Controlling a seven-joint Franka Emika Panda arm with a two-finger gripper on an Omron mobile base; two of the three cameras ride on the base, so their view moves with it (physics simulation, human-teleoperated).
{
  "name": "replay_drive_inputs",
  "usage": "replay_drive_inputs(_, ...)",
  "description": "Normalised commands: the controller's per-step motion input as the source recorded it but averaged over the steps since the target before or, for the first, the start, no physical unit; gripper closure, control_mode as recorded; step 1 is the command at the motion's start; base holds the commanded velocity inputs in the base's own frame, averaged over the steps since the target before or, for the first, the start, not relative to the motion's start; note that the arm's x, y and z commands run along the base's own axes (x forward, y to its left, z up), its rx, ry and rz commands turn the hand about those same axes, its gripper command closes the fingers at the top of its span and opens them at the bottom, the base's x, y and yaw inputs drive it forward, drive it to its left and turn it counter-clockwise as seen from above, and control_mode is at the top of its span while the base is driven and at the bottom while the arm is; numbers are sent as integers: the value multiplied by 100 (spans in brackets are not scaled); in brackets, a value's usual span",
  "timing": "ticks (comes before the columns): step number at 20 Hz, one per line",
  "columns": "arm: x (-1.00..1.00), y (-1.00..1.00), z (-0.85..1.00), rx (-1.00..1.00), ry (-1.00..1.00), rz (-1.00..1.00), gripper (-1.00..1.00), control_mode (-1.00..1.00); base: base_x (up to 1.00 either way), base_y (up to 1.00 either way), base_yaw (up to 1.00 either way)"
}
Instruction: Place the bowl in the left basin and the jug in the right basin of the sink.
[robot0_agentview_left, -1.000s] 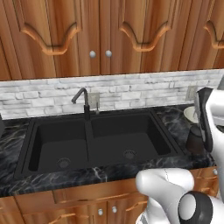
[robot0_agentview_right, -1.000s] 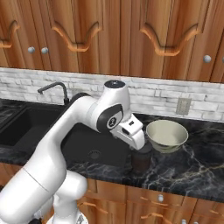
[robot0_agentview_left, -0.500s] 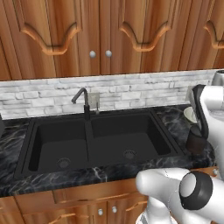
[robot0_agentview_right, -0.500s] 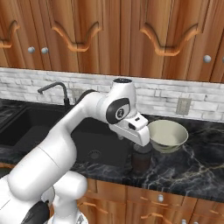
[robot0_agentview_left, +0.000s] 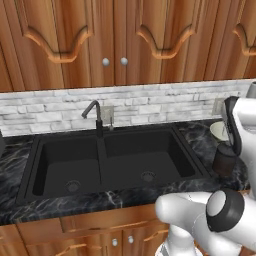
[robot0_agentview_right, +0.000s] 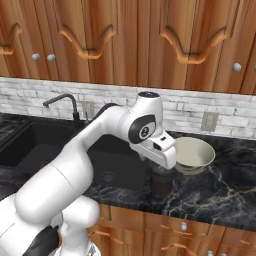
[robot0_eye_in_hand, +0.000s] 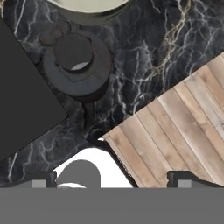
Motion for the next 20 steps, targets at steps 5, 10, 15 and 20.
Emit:
replay_drive_inputs(5,6,0,-9,1,-12,0,-100,-100,0,0,0)
replay_drive_inputs(10,18,0,-2,0,-5,0,-100,-100,0,0,0)
replay_drive_inputs(15,20,0,0,0,0,0,-100,-100,0,0,0)
replay_drive_inputs(20,18,-6,-3,0,0,1,-100,-100,0,0,0)
